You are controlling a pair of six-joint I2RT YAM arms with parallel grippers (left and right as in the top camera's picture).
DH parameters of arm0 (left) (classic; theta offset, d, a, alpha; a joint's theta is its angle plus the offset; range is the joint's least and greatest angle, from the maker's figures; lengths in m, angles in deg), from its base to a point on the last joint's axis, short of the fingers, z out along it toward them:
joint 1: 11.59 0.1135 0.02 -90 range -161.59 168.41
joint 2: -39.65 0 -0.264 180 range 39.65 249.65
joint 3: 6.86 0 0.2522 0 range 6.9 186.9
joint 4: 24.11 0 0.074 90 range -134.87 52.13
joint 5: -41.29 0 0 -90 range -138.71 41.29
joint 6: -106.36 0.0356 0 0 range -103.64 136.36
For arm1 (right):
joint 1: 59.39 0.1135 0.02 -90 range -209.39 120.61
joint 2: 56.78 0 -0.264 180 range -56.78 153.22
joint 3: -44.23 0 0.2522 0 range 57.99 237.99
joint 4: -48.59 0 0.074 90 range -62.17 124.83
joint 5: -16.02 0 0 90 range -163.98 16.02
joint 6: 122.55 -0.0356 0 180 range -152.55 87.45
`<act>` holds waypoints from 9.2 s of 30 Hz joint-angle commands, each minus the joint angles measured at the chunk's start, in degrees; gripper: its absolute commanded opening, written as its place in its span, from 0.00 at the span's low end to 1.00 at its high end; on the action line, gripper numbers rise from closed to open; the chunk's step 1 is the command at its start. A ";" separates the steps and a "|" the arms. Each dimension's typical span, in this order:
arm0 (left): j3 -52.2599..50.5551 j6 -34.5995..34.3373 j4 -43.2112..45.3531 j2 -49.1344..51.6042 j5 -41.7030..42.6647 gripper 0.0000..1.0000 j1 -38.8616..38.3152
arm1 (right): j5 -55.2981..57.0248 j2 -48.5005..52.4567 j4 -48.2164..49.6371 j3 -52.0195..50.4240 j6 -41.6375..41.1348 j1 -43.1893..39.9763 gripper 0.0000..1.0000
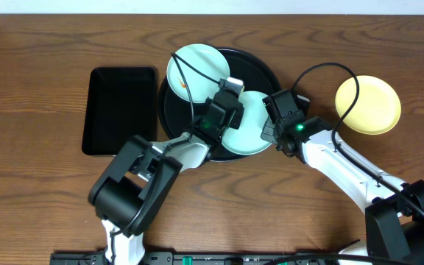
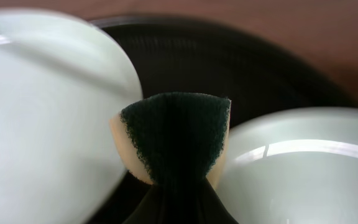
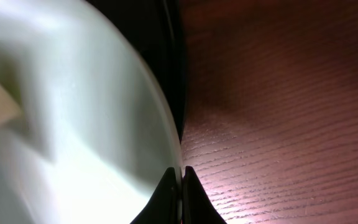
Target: Clean dirty plates on tray and stack at the side
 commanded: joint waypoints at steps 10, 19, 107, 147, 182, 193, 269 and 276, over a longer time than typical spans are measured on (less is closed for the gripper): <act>-0.35 0.17 -6.23 -20.50 -2.67 0.08 5.53 | -0.11 0.13 0.61 -0.04 2.45 0.15 0.01; -0.35 -5.38 -32.11 -32.33 -1.73 0.08 21.51 | 1.57 0.13 1.51 0.46 6.91 0.11 0.01; -2.36 -4.68 -58.21 -33.73 19.45 0.09 41.27 | -24.37 12.02 -12.39 19.87 21.03 -60.26 0.55; -2.69 -3.15 -58.97 -33.70 18.36 0.09 41.27 | -16.85 25.46 12.22 40.48 47.21 -1.49 0.94; -2.69 -2.64 -60.28 -30.08 18.36 0.09 41.27 | -22.32 53.22 -7.76 69.37 47.39 -3.17 0.01; -2.67 -1.81 -52.72 -30.36 18.36 0.09 41.27 | -5.14 43.12 -31.17 69.37 28.13 -4.09 0.01; -2.67 3.91 -41.59 -13.38 6.62 0.69 41.38 | -6.78 41.51 -22.14 58.34 45.07 -4.02 0.51; -2.67 3.89 -39.21 -13.38 6.60 0.69 41.38 | -8.41 41.51 -19.26 52.89 45.03 -4.00 0.37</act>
